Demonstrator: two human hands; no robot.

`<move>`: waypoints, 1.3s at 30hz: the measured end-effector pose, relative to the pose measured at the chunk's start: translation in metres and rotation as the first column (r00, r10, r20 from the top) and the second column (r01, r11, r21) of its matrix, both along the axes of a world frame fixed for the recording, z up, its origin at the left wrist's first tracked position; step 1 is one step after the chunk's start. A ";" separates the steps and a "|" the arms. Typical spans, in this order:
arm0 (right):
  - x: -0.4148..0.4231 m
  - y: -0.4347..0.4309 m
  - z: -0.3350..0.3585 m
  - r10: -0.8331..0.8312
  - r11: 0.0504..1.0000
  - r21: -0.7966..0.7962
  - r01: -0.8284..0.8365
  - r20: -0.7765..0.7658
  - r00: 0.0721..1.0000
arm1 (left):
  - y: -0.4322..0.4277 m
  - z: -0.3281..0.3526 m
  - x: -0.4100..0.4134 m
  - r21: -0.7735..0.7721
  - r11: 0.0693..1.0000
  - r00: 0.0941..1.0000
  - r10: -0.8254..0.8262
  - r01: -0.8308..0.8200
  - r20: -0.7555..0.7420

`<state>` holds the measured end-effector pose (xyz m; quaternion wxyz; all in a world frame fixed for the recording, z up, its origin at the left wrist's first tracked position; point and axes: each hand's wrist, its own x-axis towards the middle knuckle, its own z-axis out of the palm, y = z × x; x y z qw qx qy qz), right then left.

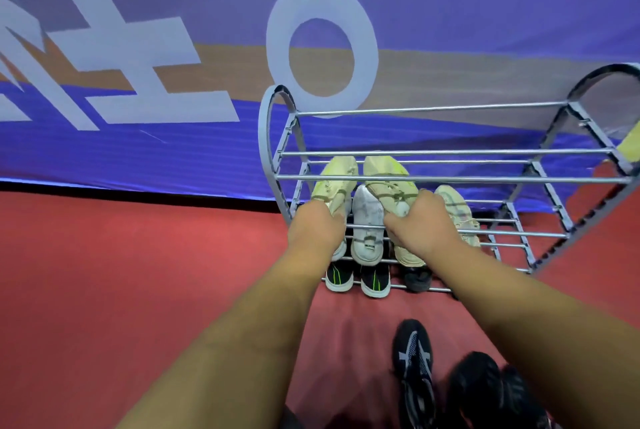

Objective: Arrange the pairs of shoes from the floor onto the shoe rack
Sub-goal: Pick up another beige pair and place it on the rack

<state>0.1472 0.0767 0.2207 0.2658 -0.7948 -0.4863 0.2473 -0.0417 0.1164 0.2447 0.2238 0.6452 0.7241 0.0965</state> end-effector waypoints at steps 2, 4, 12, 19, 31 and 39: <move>-0.003 0.013 -0.004 -0.042 0.999 0.017 0.042 -0.020 0.999 | 0.012 -0.012 0.006 0.062 0.997 0.999 0.041 -0.041 0.002; -0.005 0.028 -0.011 -0.067 0.998 0.001 0.067 -0.038 0.997 | 0.021 -0.022 0.010 0.116 0.992 0.997 0.064 -0.059 -0.042; -0.018 0.056 -0.036 -0.140 0.990 -0.011 0.140 -0.167 0.976 | 0.035 -0.048 0.023 0.166 0.986 0.958 0.062 -0.015 -0.279; -0.021 0.057 -0.046 0.012 0.997 -0.072 -0.016 -0.056 0.998 | 0.036 -0.055 0.012 0.115 0.993 0.979 0.029 -0.006 -0.199; -0.030 0.054 -0.050 0.072 0.997 0.023 -0.071 -0.075 0.995 | 0.038 -0.064 0.003 0.139 0.990 0.998 -0.033 0.040 -0.052; -0.028 0.055 -0.054 0.133 0.991 0.008 -0.133 -0.033 0.991 | 0.041 -0.068 -0.001 0.098 0.993 0.996 -0.057 0.063 -0.069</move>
